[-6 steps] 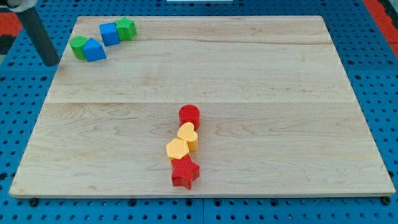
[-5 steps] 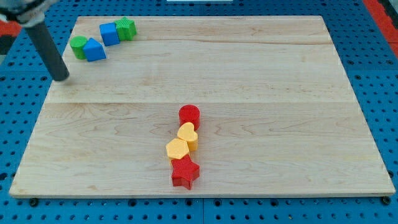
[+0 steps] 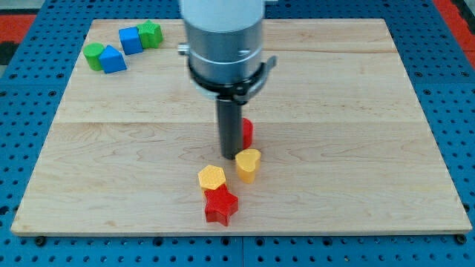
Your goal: Move the red circle to the center
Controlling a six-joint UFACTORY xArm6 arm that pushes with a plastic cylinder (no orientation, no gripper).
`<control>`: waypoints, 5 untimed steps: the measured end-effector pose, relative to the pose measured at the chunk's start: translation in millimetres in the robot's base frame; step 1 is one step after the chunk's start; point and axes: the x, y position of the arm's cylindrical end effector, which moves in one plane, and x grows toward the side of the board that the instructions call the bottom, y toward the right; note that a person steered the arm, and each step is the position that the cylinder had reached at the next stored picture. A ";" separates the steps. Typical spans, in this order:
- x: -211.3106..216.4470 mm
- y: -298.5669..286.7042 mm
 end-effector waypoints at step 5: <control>-92.7 96.4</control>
